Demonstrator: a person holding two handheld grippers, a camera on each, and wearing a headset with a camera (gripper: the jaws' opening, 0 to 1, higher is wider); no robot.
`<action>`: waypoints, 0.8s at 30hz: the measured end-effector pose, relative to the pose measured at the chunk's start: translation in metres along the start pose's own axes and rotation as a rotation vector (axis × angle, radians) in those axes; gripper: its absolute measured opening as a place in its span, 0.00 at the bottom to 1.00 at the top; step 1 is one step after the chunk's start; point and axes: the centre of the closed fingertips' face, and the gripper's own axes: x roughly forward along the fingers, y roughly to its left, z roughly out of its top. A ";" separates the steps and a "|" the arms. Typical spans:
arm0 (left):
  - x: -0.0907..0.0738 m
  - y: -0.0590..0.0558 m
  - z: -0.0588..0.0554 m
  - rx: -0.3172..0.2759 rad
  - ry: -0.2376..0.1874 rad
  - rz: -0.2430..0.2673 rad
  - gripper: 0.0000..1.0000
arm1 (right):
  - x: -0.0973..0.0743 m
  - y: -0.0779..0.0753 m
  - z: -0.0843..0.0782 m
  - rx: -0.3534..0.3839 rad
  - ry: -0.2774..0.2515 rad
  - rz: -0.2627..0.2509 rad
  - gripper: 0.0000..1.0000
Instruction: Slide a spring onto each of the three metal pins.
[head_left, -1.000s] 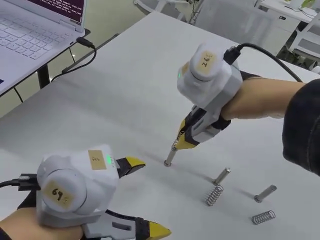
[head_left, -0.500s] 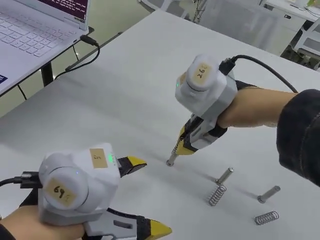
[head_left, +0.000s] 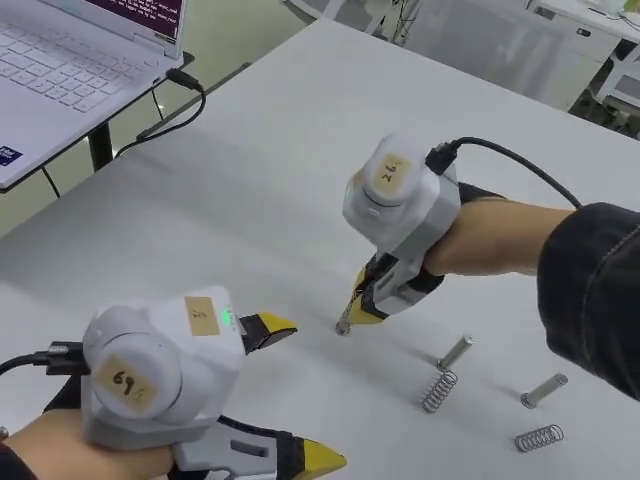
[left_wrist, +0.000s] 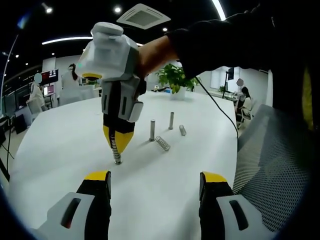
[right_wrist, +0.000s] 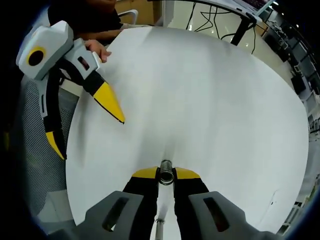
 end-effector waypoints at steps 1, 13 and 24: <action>0.000 0.000 0.000 0.000 0.000 -0.001 0.69 | 0.001 -0.001 0.000 -0.001 0.000 -0.003 0.09; 0.000 -0.002 -0.002 0.000 0.005 -0.006 0.68 | 0.009 0.004 -0.002 -0.003 0.009 -0.004 0.09; 0.000 -0.002 -0.003 0.004 0.008 -0.008 0.68 | 0.009 0.006 0.001 0.010 -0.005 -0.005 0.12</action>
